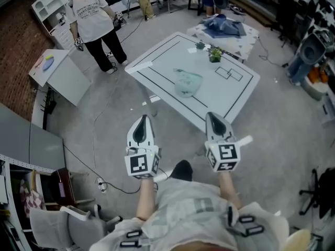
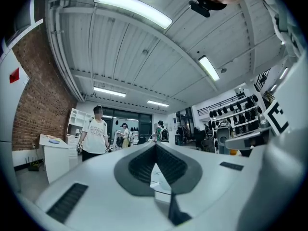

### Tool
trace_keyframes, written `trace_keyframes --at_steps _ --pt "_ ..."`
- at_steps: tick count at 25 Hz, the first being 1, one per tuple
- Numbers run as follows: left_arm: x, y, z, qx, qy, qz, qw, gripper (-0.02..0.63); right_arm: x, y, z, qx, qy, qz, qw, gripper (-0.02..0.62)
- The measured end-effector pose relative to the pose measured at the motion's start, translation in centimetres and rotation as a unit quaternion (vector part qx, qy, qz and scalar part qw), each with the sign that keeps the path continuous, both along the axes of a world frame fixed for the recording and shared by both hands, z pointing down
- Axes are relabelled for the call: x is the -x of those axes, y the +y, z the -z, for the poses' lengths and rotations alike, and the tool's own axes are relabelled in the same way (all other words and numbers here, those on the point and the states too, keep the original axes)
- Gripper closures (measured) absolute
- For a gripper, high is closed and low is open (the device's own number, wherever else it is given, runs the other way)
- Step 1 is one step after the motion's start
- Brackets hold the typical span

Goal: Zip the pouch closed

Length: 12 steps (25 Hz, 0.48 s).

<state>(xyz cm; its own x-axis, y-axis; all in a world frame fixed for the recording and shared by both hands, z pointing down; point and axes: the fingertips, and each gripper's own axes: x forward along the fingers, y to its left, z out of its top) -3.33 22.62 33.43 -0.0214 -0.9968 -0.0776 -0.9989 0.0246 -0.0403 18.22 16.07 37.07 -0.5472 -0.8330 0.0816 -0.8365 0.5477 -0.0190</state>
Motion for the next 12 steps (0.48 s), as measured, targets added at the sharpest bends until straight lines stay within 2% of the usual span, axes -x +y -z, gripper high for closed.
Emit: trace_keyframes --at_steps 6,12 --pt "0.3 -0.4 -0.5 0.002 0.012 0.005 0.9999 0.6 0.8 -0.6 -0.5 0.005 -0.001 0.011 1.0 0.588" --pt "1.4 -4.8 0.0 -0.016 0.014 -0.011 0.9997 0.6 2.0 -3.4 0.0 -0.008 0.006 0.009 1.0 0.588"
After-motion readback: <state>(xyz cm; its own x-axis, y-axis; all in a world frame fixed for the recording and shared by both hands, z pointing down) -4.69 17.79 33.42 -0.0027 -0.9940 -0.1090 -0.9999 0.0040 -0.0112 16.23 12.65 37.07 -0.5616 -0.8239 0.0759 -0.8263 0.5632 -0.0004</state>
